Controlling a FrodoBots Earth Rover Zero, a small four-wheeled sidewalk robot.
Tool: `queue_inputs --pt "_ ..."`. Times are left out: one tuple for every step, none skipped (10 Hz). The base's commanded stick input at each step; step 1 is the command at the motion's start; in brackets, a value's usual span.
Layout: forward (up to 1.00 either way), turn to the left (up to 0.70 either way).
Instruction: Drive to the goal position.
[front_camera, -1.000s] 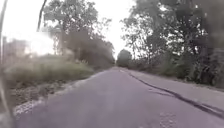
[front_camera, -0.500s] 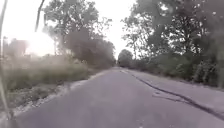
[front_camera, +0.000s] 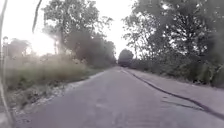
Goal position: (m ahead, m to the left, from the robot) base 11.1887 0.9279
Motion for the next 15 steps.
queue_inputs --pt "0.7 -0.21" --pt "0.7 -0.01" --pt "0.7 0.01" --pt "0.7 0.01" --pt "0.7 0.01" --pt "0.7 0.01" --pt "0.7 0.01" --pt "0.7 0.01" --pt "0.7 0.01" --pt "0.7 0.01" --pt "0.7 0.01" --pt "0.7 0.01" --pt "0.7 0.01" --pt "0.7 0.01" --pt "0.7 0.01"
